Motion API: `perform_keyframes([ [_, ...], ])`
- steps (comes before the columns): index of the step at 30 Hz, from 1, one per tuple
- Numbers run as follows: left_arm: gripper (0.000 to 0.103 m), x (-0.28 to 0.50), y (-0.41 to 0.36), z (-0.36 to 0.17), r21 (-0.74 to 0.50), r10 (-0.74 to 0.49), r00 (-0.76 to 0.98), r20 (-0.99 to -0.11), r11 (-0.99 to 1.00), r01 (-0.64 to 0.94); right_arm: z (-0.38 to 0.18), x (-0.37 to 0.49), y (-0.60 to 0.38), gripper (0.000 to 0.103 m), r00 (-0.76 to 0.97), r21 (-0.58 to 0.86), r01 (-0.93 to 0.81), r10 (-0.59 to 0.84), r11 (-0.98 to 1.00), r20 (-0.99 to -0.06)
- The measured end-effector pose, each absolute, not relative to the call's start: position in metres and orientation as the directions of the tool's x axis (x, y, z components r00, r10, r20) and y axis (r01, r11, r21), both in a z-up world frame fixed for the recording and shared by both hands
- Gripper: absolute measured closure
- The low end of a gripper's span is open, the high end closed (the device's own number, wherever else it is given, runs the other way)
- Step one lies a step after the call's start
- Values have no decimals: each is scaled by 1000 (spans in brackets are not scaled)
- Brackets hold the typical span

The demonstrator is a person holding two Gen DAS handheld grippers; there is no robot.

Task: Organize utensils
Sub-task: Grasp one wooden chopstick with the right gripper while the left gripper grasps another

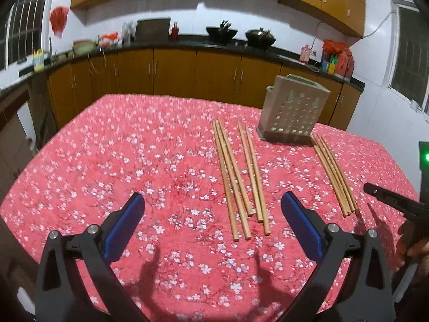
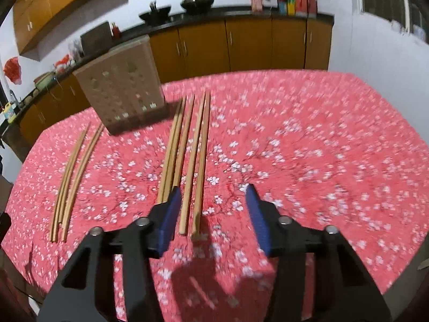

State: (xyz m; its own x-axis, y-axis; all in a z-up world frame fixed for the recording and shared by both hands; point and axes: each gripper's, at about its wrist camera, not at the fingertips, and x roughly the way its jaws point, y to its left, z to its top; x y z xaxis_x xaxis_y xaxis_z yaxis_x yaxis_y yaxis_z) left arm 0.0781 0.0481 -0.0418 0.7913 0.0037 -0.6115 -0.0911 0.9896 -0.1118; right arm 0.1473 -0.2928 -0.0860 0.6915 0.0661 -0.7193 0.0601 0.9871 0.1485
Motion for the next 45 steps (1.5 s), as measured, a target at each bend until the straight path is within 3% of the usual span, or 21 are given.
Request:
perform_keyframes([
  [3, 5, 88, 53, -47, -122, -4, 776, -631, 988, -94, -98, 164, -288, 65, 659, 145, 51, 76, 988, -748],
  [11, 45, 115, 52, -67, -155, -67, 713, -697, 986, -59, -115, 177, -284, 93, 640, 82, 48, 32, 995, -768],
  [23, 87, 155, 39, -91, -151, -129, 624, -770, 988, 18, -117, 187, -299, 95, 651, 111, 79, 33, 991, -758],
  [34, 94, 201, 42, -98, -54, -62, 614, -787, 998, 33, -117, 208, -298, 95, 657, 102, 70, 31, 992, -753],
  [45, 94, 203, 48, -98, -76, -86, 622, -778, 996, 43, -119, 203, -303, 95, 660, 141, 72, 59, 987, -749],
])
